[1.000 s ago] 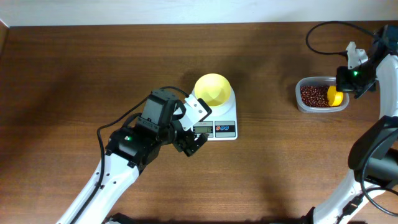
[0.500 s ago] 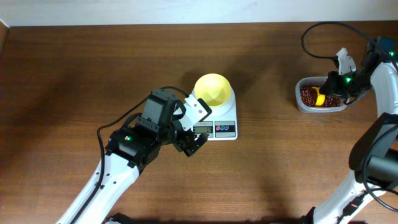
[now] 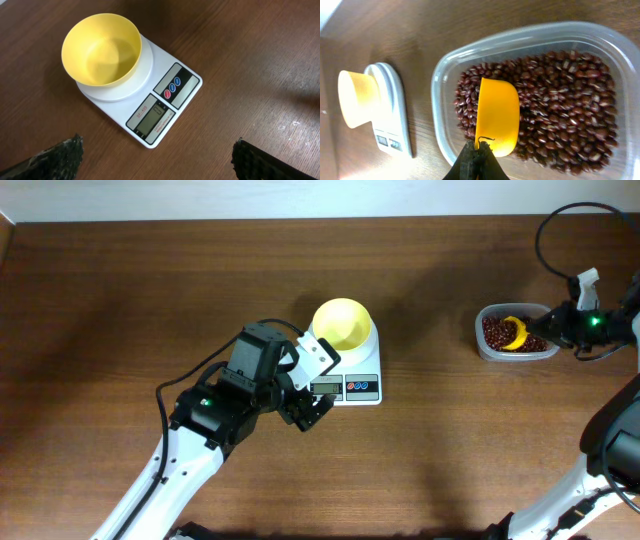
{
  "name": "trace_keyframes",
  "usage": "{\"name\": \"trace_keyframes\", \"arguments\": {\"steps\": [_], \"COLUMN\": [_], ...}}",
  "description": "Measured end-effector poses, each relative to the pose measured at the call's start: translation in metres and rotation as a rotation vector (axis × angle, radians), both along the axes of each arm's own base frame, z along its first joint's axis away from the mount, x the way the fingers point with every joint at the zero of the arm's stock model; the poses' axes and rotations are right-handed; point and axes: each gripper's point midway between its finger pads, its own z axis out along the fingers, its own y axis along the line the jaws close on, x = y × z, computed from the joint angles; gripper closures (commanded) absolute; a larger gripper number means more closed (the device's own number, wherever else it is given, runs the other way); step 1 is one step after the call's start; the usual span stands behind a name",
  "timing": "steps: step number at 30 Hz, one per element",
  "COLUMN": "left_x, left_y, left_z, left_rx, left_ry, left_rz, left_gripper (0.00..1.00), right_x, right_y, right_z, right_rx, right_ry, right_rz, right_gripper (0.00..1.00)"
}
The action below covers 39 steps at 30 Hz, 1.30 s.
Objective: Scoop item into bowl and weigh 50g on scale
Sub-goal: 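Dip the scoop into the red beans tub with the right gripper, then carry the filled scoop to the yellow bowl and tip beans in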
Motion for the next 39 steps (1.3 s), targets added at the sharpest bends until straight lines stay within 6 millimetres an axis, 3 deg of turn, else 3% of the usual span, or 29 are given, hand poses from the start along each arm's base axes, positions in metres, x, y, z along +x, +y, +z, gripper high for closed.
{"name": "trace_keyframes", "arguments": {"steps": [15, 29, 33, 36, 39], "left_x": [0.000, 0.000, 0.000, 0.000, 0.000], "left_y": [0.000, 0.000, 0.000, 0.000, 0.000], "left_z": [0.000, 0.000, 0.000, 0.000, 0.000], "left_rx": [0.000, 0.000, 0.000, 0.000, 0.000], "left_ry": [0.000, 0.000, 0.000, 0.000, 0.000], "left_rz": [0.000, 0.000, 0.000, 0.000, 0.000], "left_gripper": [0.01, 0.01, 0.01, 0.01, 0.01], "right_x": [-0.010, -0.006, 0.001, 0.009, 0.015], "right_y": [-0.037, -0.023, 0.004, 0.043, 0.103], "right_z": [0.028, 0.054, 0.057, 0.057, 0.058], "right_rx": [0.198, 0.359, 0.386, 0.395, 0.409], "right_ry": [-0.107, -0.183, -0.176, -0.158, -0.133], "right_rz": [-0.134, -0.130, -0.070, 0.021, 0.158], "right_gripper": [0.96, 0.96, 0.96, 0.96, 0.96]}}
